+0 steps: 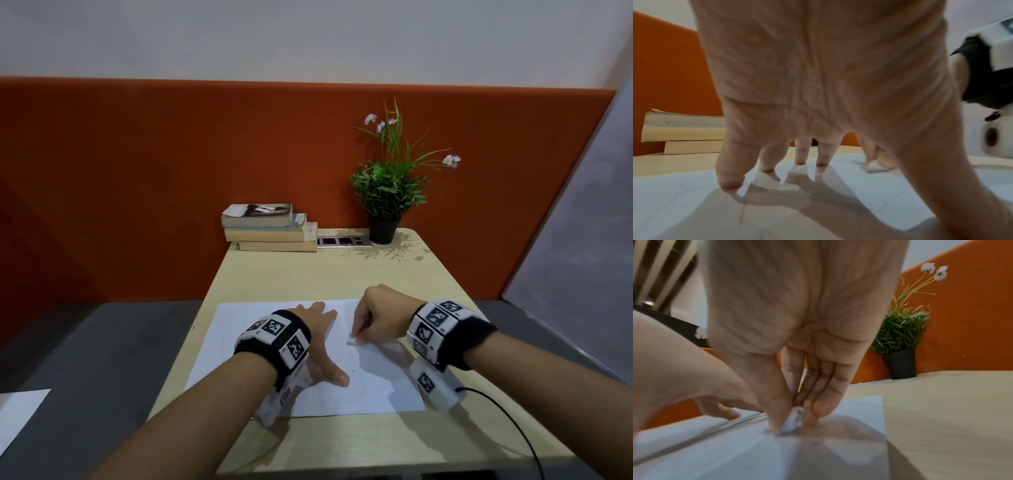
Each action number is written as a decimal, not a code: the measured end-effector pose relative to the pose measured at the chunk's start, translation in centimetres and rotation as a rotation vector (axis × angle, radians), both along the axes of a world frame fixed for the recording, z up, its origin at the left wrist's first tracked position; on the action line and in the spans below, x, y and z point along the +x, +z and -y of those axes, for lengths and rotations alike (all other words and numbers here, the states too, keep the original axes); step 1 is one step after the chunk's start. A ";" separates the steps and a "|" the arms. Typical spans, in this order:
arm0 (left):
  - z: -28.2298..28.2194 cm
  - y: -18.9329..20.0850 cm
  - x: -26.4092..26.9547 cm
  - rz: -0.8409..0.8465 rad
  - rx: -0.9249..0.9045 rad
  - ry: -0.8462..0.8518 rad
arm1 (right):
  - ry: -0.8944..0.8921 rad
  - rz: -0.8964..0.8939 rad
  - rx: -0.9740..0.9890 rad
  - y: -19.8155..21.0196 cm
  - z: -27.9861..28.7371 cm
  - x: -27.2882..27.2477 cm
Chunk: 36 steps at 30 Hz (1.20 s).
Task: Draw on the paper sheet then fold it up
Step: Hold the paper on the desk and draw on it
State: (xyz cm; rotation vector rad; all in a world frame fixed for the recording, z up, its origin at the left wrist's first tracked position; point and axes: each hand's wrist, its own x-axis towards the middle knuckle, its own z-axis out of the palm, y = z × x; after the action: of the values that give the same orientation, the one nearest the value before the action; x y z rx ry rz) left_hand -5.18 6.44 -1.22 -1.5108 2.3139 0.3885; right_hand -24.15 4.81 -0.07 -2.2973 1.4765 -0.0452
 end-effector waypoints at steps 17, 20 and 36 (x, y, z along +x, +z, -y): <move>0.2 0.0 0.2 -0.006 0.020 -0.009 | -0.010 0.013 -0.012 0.2 0.7 1.4; 0.1 -0.2 0.3 -0.028 0.003 -0.007 | -0.082 0.024 -0.076 -0.2 1.8 2.7; -0.3 -0.5 0.4 -0.076 -0.018 0.007 | -0.032 0.040 -0.045 0.1 0.9 2.6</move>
State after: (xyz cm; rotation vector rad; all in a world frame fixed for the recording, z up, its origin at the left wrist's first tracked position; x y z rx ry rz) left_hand -4.74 6.71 -1.68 -1.5383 2.3767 0.4357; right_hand -21.54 3.88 0.05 -2.2945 1.5076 -0.1339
